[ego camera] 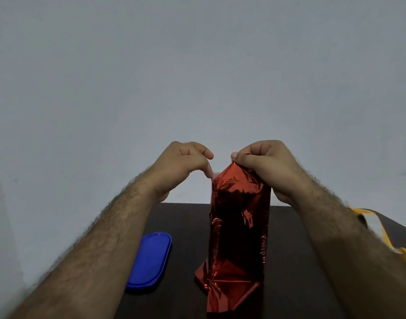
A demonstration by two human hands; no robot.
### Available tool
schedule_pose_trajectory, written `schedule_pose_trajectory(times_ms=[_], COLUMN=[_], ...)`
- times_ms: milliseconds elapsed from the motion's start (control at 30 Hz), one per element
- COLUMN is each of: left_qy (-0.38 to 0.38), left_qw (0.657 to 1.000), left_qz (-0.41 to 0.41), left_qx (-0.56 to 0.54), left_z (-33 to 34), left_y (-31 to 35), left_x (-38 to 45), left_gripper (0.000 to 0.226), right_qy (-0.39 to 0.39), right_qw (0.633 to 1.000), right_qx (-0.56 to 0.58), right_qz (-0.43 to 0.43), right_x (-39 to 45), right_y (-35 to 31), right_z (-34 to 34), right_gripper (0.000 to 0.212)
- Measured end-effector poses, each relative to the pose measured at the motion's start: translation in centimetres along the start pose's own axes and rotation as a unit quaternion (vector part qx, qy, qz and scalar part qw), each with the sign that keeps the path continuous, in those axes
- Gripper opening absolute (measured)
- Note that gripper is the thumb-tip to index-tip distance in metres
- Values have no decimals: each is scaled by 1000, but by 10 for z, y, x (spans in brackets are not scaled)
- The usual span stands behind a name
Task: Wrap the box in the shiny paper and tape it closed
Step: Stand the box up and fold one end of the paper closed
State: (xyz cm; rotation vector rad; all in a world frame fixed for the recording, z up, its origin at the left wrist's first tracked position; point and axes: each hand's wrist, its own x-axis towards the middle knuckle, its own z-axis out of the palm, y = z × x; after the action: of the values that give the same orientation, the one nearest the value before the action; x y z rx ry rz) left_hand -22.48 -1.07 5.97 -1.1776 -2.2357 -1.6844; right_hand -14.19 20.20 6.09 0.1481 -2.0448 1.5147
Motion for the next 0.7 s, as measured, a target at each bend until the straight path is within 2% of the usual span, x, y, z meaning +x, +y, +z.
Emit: schedule_pose_trajectory(times_ms=[267,467,700], left_qy=[-33,10,-18], left_qw=[998,995,991], left_qz=[47,85,73], left_qx=[21,41,111], left_z=[-1,-5,1], left_y=[-4,-7,-6], left_x=[0,0,-3], left_gripper=[19,5,18], right_qy=[15,28,-1], right_qw=[1000,999,1000], right_qx=[16,24,22], right_qz=[7,6,2], right_x=[-1,2,2], right_y=[-1,4,3], right_z=[-2,-5,-5], right_gripper=[17,17,18])
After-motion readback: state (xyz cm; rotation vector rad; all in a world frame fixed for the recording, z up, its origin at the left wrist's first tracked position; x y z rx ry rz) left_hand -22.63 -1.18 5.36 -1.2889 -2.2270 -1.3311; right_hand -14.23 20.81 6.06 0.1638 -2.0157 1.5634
